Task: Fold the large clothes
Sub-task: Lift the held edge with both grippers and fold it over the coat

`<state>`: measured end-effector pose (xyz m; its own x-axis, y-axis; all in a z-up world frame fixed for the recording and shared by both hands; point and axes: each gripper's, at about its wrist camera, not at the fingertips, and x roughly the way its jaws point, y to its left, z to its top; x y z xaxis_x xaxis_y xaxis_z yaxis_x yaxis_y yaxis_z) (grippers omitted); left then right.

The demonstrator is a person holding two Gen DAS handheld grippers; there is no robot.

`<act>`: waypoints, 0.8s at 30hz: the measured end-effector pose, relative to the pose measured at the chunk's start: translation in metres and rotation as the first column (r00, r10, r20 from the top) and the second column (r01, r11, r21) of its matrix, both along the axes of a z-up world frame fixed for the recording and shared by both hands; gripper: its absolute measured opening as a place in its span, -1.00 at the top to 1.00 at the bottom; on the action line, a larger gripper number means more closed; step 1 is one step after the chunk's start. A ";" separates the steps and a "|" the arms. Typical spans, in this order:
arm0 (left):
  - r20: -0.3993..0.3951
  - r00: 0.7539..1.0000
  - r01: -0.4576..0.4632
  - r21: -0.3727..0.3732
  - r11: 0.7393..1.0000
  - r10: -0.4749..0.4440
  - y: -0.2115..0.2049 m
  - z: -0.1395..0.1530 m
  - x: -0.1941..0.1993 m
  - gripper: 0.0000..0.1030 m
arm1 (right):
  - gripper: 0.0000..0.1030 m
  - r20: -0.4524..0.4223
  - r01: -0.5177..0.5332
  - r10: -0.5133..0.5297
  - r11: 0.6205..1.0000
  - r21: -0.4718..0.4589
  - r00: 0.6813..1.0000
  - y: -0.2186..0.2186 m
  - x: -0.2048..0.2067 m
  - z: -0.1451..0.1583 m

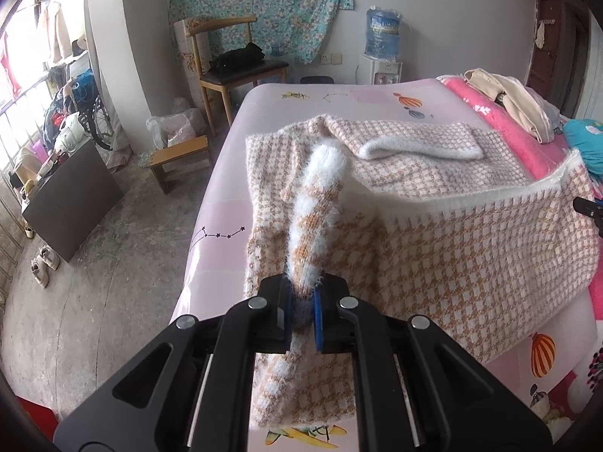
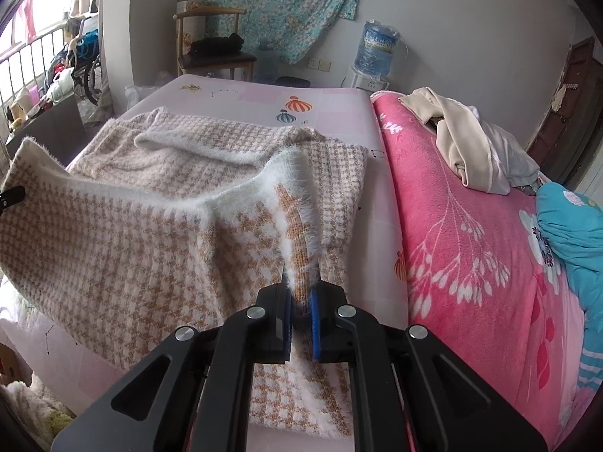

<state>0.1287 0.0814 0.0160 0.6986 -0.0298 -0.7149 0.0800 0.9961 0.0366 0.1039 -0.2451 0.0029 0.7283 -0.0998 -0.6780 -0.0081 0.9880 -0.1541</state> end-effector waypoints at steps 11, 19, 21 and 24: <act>0.175 0.984 0.015 0.016 1.000 -0.018 0.003 0.059 -0.027 0.86 | 0.86 0.143 0.001 -0.007 0.999 0.042 0.990 -0.012 -0.030 0.045; 0.246 0.969 0.027 0.045 0.999 -0.038 0.000 0.090 0.012 0.86 | 0.86 0.215 -0.010 0.004 1.000 0.030 0.977 -0.018 0.002 0.079; 0.255 0.966 0.030 0.051 0.998 -0.042 -0.003 0.095 0.029 0.86 | 0.86 0.225 -0.012 0.006 1.000 0.021 0.974 -0.018 0.017 0.084; 0.263 0.964 0.029 0.057 0.998 -0.043 -0.005 0.099 0.058 0.86 | 0.86 0.234 -0.015 0.011 1.000 0.015 0.972 -0.020 0.043 0.091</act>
